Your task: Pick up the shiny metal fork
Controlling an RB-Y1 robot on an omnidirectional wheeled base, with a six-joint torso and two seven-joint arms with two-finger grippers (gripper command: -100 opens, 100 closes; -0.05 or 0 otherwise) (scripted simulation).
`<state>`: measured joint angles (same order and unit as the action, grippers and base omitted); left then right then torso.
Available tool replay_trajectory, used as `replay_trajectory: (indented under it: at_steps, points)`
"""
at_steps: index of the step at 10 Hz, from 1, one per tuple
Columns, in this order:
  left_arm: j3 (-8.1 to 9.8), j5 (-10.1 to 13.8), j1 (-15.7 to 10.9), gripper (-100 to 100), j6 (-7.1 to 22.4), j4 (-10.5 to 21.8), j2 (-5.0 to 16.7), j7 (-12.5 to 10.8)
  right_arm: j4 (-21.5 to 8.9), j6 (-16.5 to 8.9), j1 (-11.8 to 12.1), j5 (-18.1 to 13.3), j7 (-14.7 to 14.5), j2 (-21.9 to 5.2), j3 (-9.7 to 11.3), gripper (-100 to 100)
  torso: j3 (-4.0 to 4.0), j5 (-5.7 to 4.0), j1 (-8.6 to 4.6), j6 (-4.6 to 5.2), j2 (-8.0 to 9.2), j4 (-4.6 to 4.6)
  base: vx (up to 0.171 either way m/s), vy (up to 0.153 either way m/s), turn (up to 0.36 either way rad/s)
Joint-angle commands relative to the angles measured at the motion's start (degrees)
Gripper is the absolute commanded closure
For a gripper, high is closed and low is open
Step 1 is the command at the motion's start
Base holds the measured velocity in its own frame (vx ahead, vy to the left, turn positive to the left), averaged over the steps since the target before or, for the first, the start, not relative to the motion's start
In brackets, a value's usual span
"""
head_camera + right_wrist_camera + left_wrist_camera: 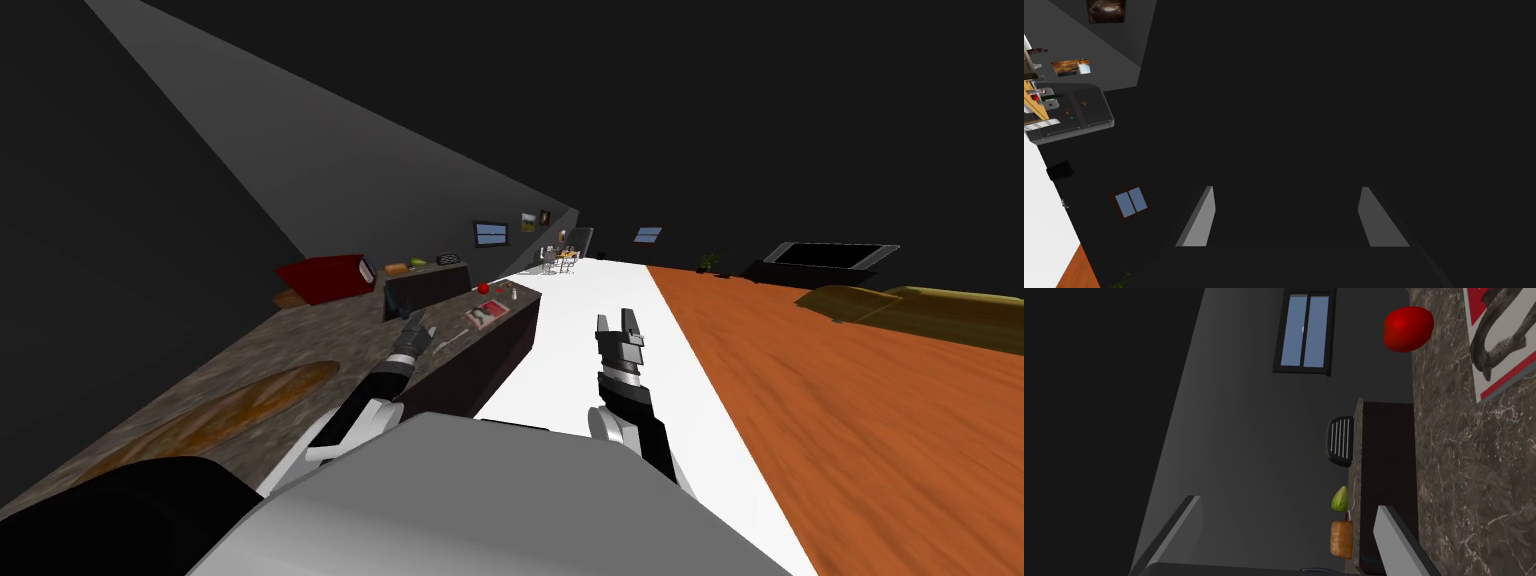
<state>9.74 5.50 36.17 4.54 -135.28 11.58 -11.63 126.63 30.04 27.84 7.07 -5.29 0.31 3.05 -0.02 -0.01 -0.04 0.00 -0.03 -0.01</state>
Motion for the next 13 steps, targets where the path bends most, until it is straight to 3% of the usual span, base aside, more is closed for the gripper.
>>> replay_trajectory:
  at_steps: [1, 2, 4, 5, 7, 8, 10, 11, 13]
  points:
    - [0.35, 0.19, -0.06, -100, 1.86, -0.05, 0.21, -0.17, 0.00, 0.00, 0.00, 0.00, 0.00, 0.00, 0.00, 0, 0.00, 0.00, 0.00, 0.00, 0.00, 0.00, 0.005, -0.005, 0.003]
    - [1.75, 0.93, 0.47, -100, 4.03, -0.45, 0.57, -0.52, 0.00, 0.00, 0.00, 0.00, 0.00, 0.00, 0.00, 0, 0.00, 0.00, 0.02, 0.00, 0.01, 0.00, 0.013, -0.015, -0.050]
    - [1.75, 0.93, 0.47, -100, 6.09, -0.45, 0.57, -0.52, 0.00, 0.00, 0.00, 0.00, 0.00, 0.00, 0.00, 0, 0.00, 0.00, -0.01, 0.00, -0.01, 0.00, 0.009, -0.009, -0.009]
    - [3.16, 1.71, 0.99, -100, 8.13, -0.83, 0.90, -0.89, 0.00, 0.00, 0.00, 0.00, 0.00, 0.00, 0.00, 0, 0.01, 0.00, 0.01, 0.00, 0.01, 0.00, 0.011, -0.013, -0.052]
    - [3.16, 1.71, 0.99, -100, 10.44, -0.83, 0.90, -0.89, 0.00, 0.00, 0.00, 0.00, 0.00, 0.00, 0.00, 0, -0.01, 0.00, -0.01, 0.00, -0.01, 0.00, 0.012, -0.010, -0.010]
    - [4.57, 2.54, 1.47, -100, 12.36, -1.18, 1.23, -1.28, 0.00, 0.00, 0.00, 0.00, 0.00, 0.00, 0.00, 0, 0.00, 0.00, 0.01, 0.00, 0.00, 0.00, 0.015, -0.016, -0.048]
    - [4.57, 2.54, 1.47, -100, 14.87, -1.18, 1.23, -1.28, 0.00, 0.00, 0.00, 0.00, 0.00, 0.00, 0.00, 0, -0.01, 0.00, -0.01, 0.00, -0.02, -0.01, 0.013, -0.009, -0.013]
    - [5.98, 3.40, 1.91, -100, 16.75, -1.50, 1.57, -1.68, 0.00, 0.00, 0.00, 0.00, 0.00, 0.00, 0.00, 0, 0.00, 0.00, 0.02, 0.00, 0.00, 0.00, 0.016, -0.012, -0.059]
    - [5.98, 3.40, 1.91, -100, 19.37, -1.50, 1.57, -1.68, 0.00, 0.00, 0.00, 0.00, 0.00, 0.00, 0.00, 0, -0.02, 0.00, 0.00, 0.00, -0.03, -0.01, 0.014, -0.007, -0.008]
